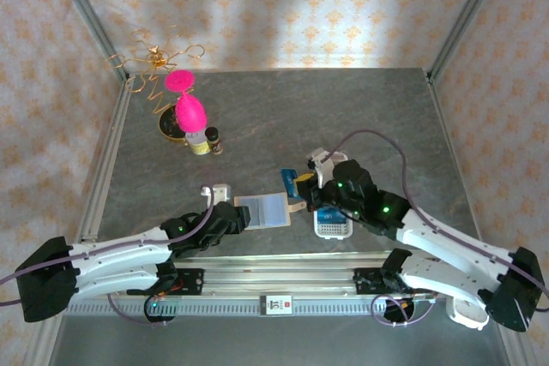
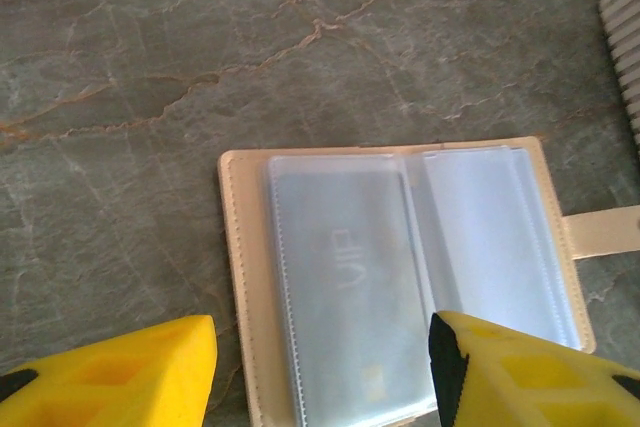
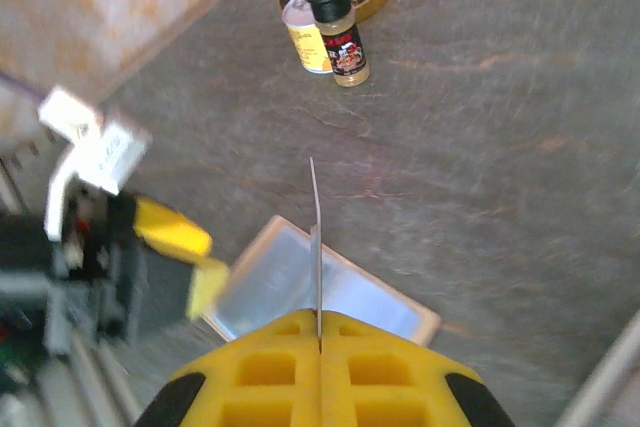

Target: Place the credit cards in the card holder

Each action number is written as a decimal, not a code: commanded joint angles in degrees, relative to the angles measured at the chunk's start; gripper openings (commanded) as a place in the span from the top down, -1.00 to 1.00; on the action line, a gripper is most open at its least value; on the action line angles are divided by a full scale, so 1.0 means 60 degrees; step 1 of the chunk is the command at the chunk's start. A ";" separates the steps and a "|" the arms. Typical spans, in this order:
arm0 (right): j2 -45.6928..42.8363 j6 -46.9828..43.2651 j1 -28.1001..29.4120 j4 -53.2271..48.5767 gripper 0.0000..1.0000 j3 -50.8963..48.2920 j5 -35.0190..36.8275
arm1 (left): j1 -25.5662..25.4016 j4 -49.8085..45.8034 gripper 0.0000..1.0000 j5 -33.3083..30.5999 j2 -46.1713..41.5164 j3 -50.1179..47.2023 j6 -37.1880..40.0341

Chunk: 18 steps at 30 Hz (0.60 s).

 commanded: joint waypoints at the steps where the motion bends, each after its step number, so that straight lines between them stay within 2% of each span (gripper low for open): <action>1: 0.0382 0.3930 0.0056 0.2061 1.00 -0.0724 -0.0115 | 0.0214 0.0205 -0.18 -0.0033 0.0317 0.0171 -0.0119; 4: 0.0964 0.5327 0.0099 0.3282 1.00 -0.1410 -0.0495 | 0.0447 0.0500 -0.15 0.0246 0.0609 0.0181 -0.0057; 6: 0.1365 0.5703 0.0272 0.3616 1.00 -0.1583 -0.0406 | 0.0589 0.0720 -0.15 0.0470 0.0749 0.0171 -0.0013; 10: 0.2329 0.6024 0.0556 0.4302 1.00 -0.1673 -0.0398 | 0.0808 0.1043 -0.15 0.0843 0.1043 0.0181 0.0042; 18: 0.4017 0.6306 0.0799 0.5065 1.00 -0.1195 -0.0517 | 0.0886 0.1011 -0.15 0.0947 0.1557 0.0270 0.0210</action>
